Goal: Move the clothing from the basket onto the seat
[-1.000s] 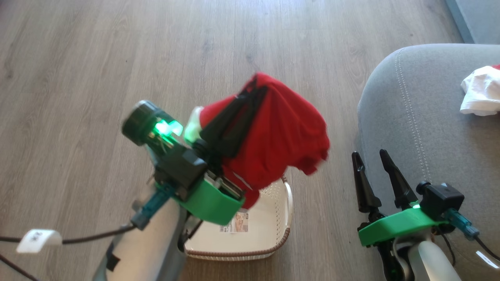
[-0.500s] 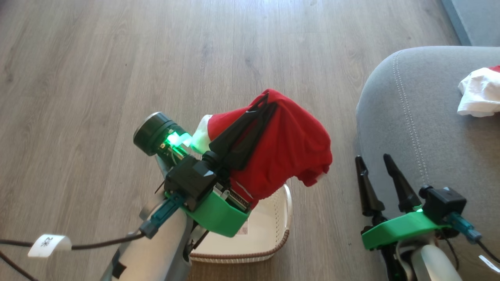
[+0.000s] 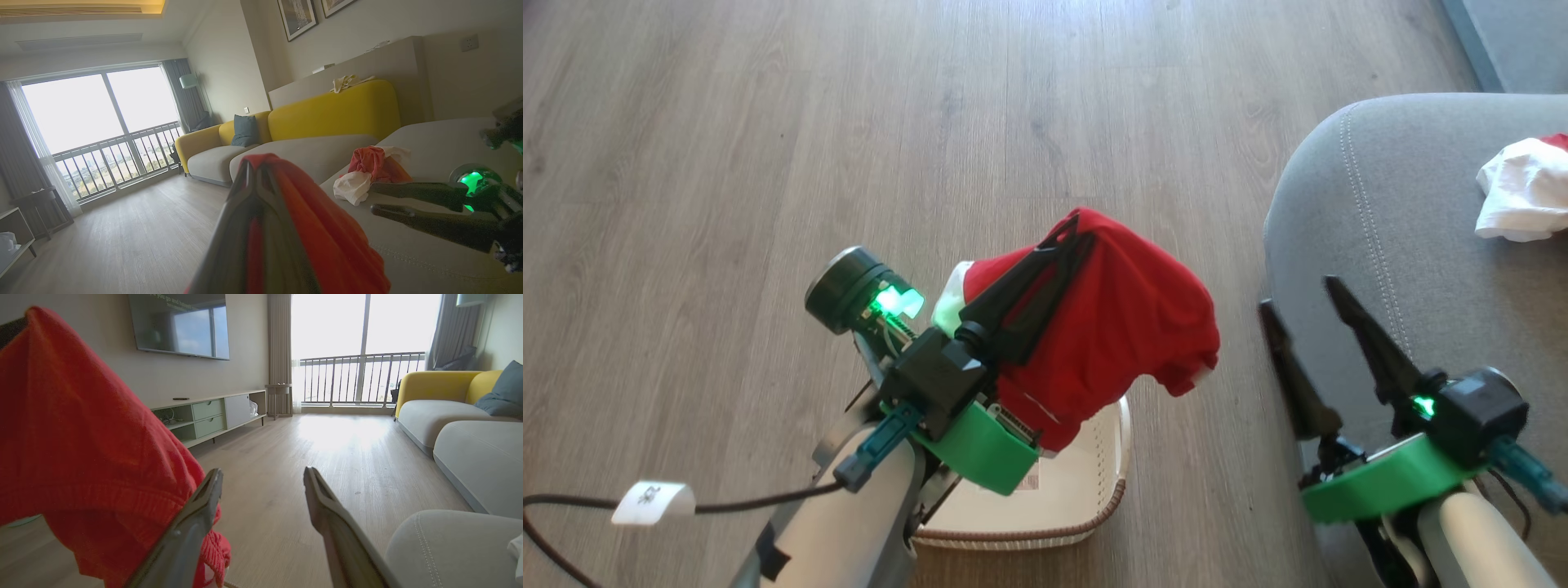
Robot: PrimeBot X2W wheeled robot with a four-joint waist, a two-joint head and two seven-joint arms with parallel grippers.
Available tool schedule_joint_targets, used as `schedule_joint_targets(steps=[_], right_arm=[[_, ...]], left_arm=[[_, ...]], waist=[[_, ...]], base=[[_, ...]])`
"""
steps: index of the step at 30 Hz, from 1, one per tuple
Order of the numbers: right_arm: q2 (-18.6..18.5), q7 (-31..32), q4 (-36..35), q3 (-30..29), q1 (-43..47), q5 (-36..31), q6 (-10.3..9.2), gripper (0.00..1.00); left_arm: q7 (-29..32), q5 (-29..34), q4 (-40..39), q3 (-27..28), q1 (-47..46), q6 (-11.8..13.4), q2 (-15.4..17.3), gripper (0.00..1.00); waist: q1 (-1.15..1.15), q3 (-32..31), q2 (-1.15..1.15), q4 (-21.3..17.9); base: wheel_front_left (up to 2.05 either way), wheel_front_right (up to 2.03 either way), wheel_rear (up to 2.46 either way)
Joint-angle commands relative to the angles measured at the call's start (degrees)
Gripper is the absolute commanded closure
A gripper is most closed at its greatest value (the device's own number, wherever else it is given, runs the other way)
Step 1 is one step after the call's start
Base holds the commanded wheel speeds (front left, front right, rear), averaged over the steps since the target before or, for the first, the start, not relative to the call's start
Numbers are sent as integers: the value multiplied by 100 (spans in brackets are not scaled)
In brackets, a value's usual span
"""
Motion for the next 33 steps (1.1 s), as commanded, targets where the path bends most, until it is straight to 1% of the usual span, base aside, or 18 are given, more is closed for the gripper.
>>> schedule_joint_targets(steps=[1,4,7,9,12,19,23,24,33], right_arm=[[-238,-5,-317,217,-167,11,-1,0],[-792,-5,-815,688,-178,-24,-1,0],[-1263,-5,-1157,1048,-240,-86,-1,0],[-1509,-5,-1259,1226,-309,-176,-1,0],[-1753,-5,-1264,1436,-406,-314,-1,0],[-1984,129,-1123,1631,-635,-446,-1,0],[-2071,256,-1021,1910,-823,-423,-1,0],[-2071,256,-1021,1910,-823,-423,-1,0],[-2140,450,-703,2844,-1418,-208,-1,0]], left_arm=[[-28,35,-152,178,-167,-4,76,100],[-28,35,-103,160,-197,-4,98,100],[-28,49,-53,131,-215,-5,148,100],[-28,79,-40,47,-245,-5,206,100],[-28,102,-51,-116,-275,-5,260,100],[-28,213,-234,-607,-392,-5,417,100],[-28,304,-386,-934,-466,-5,496,100],[-28,304,-386,-934,-466,-5,496,100],[-28,416,-567,-1516,-638,-2,585,100]], waist=[[0,5,0,-2],[0,24,0,-22],[0,47,0,-53],[0,59,0,-71],[0,51,0,-79],[0,38,0,-40],[0,34,0,9],[0,34,0,9],[0,38,0,131]], base=[[0,0,0],[0,0,0],[0,0,0],[0,0,0],[0,0,0],[0,0,0],[0,0,0],[0,0,0],[0,0,0]])
